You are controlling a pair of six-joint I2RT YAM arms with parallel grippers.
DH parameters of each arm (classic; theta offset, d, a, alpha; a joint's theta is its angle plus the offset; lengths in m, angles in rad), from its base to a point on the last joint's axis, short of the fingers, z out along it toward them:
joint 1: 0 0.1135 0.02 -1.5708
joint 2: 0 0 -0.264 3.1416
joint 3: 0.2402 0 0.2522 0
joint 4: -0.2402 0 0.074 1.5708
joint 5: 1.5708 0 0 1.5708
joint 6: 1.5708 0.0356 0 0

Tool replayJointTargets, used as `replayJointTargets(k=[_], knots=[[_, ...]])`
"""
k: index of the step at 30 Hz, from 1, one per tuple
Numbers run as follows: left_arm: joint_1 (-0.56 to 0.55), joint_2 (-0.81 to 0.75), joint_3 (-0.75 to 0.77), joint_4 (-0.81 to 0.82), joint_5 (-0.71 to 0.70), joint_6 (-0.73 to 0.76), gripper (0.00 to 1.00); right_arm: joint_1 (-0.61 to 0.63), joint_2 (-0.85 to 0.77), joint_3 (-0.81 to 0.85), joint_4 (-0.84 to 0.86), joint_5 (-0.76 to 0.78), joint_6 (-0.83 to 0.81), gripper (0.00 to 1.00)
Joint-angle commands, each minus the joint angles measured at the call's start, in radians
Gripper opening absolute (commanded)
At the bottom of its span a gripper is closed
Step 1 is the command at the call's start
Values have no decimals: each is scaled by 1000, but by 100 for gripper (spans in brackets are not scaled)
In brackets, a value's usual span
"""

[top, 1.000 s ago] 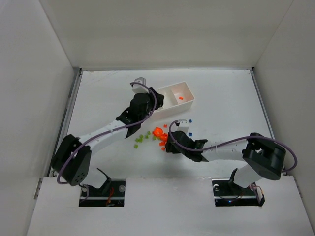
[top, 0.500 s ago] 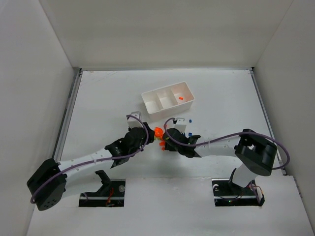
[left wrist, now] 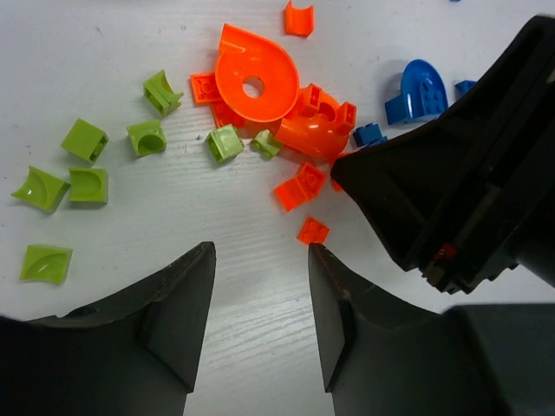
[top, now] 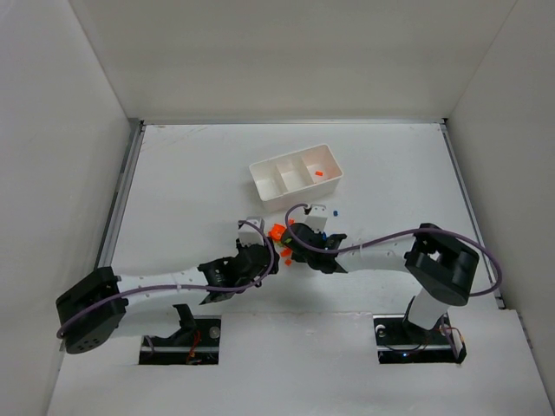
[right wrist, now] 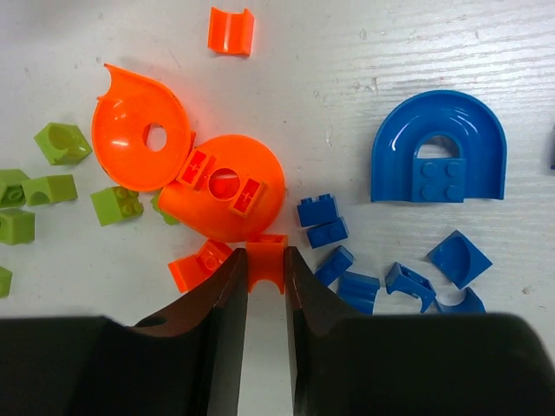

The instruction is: Sort the legos into containers by color

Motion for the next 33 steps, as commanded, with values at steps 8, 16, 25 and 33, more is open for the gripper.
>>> replayJointTargets(k=[8, 16, 25, 33], knots=[[-19, 170, 59, 110, -4, -32, 46, -27, -265, -76, -39, 53, -41, 23], [-17, 230, 94, 167, -13, -74, 45, -331, -328, 40, 128, -120, -315, 23], [-6, 296, 112, 161, -56, -169, 44, -503, -54, 318, 236, -217, -439, 24], [3, 332, 128, 151, -72, -202, 43, -581, 60, 402, 242, -216, -453, 37]])
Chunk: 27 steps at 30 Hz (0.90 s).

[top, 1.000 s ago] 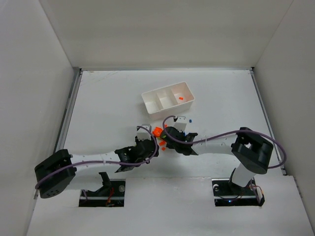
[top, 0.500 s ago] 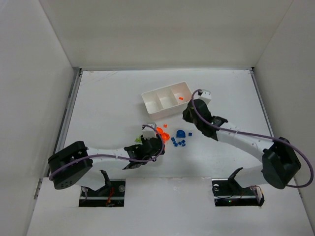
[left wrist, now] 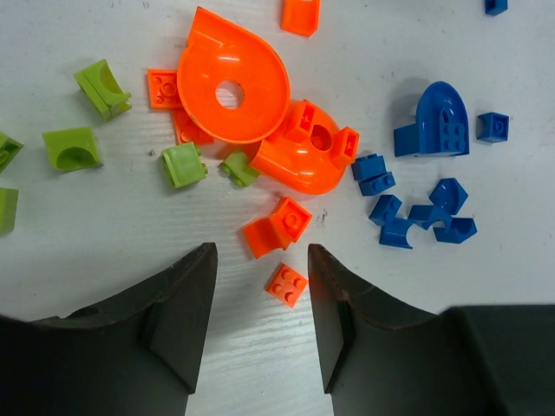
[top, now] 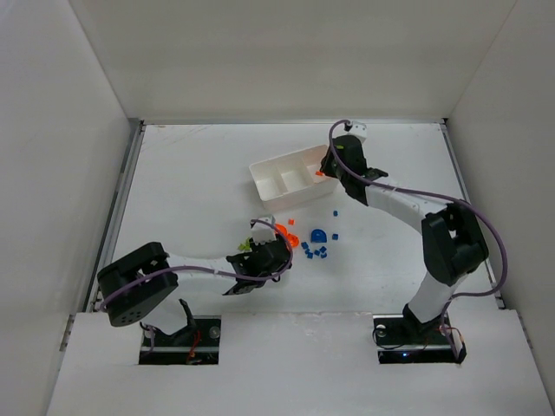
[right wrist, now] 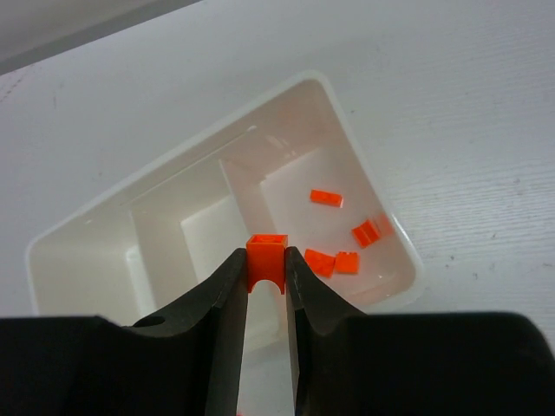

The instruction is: Sort the legos into containers by color

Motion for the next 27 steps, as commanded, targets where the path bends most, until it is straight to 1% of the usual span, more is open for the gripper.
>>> replayJointTargets(k=[1, 3, 4, 6, 10, 16, 20, 24, 27], knots=[[8, 9, 30, 13, -45, -58, 43, -25, 5, 57, 54, -13, -26, 43], [19, 22, 31, 13, -45, -65, 43, -20, -10, 45, 54, -21, -29, 51], [22, 25, 36, 8, -37, -69, 43, -19, -16, 40, 54, -23, -31, 52], [16, 31, 39, 7, -45, -64, 42, -19, -39, 21, 57, -23, -32, 52], [22, 58, 51, 7, -36, -75, 40, 27, -114, -71, 95, -18, -22, 52], [6, 71, 51, -1, -51, -81, 31, 78, -213, -197, 131, -6, 3, 51], [2, 74, 48, -27, -62, -82, 26, 87, -271, -253, 140, 3, 12, 51], [3, 51, 34, -50, -74, -78, 19, 115, -340, -312, 137, 5, 23, 51], [5, 2, 28, -75, -85, -59, 18, 141, -381, -363, 137, 14, 34, 51]])
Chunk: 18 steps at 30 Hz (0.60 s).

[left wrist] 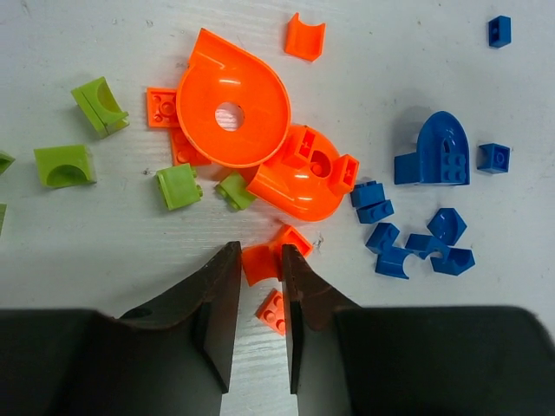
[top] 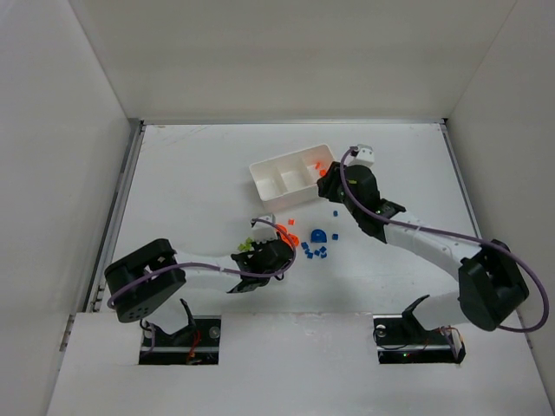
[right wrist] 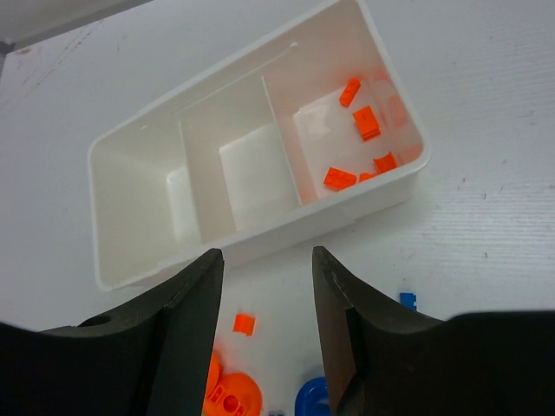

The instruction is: Sort the legos into containers by color

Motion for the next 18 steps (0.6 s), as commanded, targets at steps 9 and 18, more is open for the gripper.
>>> replayJointTargets(k=[9, 18], knots=[[43, -277, 39, -102, -32, 96, 17, 149, -214, -252, 22, 52, 76, 46], [270, 51, 440, 156, 191, 261, 18, 201, -377, -432, -8, 68, 167, 43]])
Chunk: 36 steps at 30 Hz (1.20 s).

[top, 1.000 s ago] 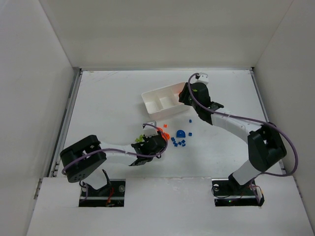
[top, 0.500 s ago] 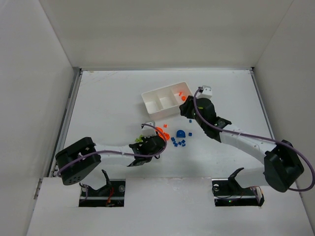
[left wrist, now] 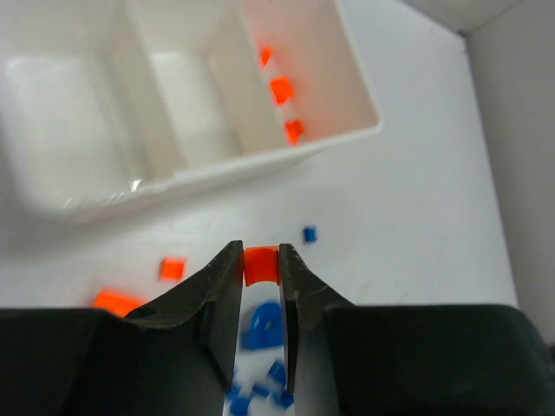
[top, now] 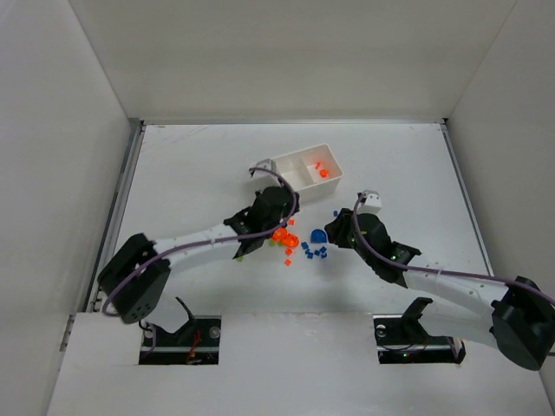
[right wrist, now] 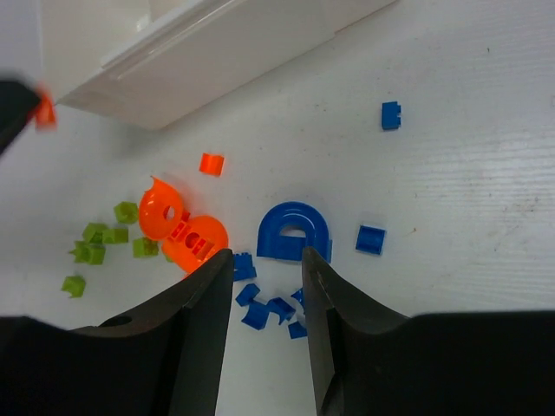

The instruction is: Sort the legos into containers by color

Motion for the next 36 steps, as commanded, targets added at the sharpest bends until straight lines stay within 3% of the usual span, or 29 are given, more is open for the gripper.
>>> replayJointTargets(k=[1, 8, 13, 16, 21, 24, 28, 36], knots=[[93, 214, 256, 148, 110, 103, 18, 39, -72, -39, 7, 27, 43, 43], [153, 542, 610, 95, 209, 129, 20, 88, -147, -94, -31, 50, 97, 43], [160, 708, 808, 32, 220, 143, 35, 120, -132, -82, -39, 47, 84, 43], [165, 725, 838, 6, 243, 137, 46, 160, -101, -68, -33, 47, 81, 44], [177, 561, 669, 74, 231, 130, 44, 217, 0, -19, -11, 27, 68, 44], [200, 368, 433, 156, 194, 103, 43, 272, 141, 49, 23, 14, 29, 44], [211, 141, 153, 170, 157, 92, 42, 329, 304, 142, 35, 1, -20, 46], [220, -186, -187, 96, 131, 77, 42, 363, 462, 262, -46, -35, -112, 44]])
